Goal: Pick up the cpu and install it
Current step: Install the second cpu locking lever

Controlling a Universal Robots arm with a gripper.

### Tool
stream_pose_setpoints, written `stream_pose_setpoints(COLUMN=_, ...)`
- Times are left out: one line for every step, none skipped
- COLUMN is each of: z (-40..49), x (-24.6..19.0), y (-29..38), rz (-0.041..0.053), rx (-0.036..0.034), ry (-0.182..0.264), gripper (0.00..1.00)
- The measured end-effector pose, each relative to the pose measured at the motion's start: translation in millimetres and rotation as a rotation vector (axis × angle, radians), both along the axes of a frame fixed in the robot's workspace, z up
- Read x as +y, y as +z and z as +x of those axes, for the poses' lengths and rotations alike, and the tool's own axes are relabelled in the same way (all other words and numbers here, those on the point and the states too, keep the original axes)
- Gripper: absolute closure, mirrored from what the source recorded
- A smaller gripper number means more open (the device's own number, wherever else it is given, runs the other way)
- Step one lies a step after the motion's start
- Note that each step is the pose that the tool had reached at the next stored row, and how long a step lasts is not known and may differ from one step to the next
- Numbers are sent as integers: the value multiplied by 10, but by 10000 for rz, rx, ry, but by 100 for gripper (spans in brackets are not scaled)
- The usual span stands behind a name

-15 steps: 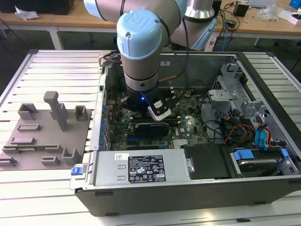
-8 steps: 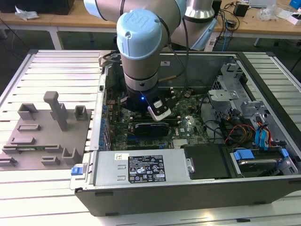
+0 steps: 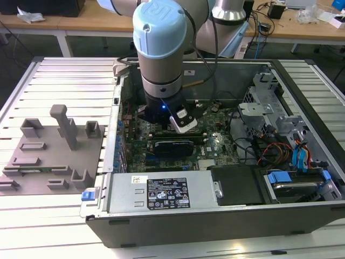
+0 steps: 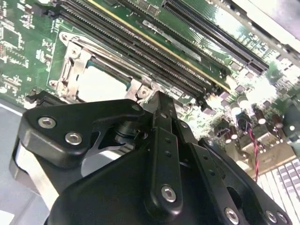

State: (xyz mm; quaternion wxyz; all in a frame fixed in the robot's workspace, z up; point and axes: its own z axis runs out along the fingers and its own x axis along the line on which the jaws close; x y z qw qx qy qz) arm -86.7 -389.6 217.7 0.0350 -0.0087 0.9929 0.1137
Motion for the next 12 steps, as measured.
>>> stream_pose_setpoints(z=0, x=0, y=13, rz=1, rx=-1, ry=0, gripper=89)
stream_pose_setpoints(z=0, x=0, y=33, rz=1, rx=-1, ry=0, gripper=89)
stream_pose_setpoints(z=0, x=0, y=49, rz=0, rx=0, ry=0, gripper=89)
stream_pose_setpoints(z=0, x=0, y=61, rz=0, rx=0, ry=0, gripper=89)
stream_pose_setpoints(z=0, x=1, y=62, rz=3, rx=-2, ry=0, gripper=89)
stream_pose_setpoints(z=5, x=0, y=62, rz=3, rx=-1, ry=2, gripper=89)
stream_pose_setpoints(z=18, x=0, y=64, rz=-1, rx=1, ry=2, gripper=89)
stream_pose_setpoints(z=32, x=0, y=64, rz=-1, rx=2, ry=0, gripper=89)
stream_pose_setpoints(z=50, x=0, y=63, rz=0, rx=4, ry=-1, gripper=89)
stream_pose_setpoints(z=69, x=0, y=63, rz=0, rx=5, ry=-1, gripper=89)
stream_pose_setpoints(z=99, x=0, y=63, rz=1, rx=8, ry=0, gripper=89)
stream_pose_setpoints(z=124, x=0, y=63, rz=0, rx=11, ry=1, gripper=89)
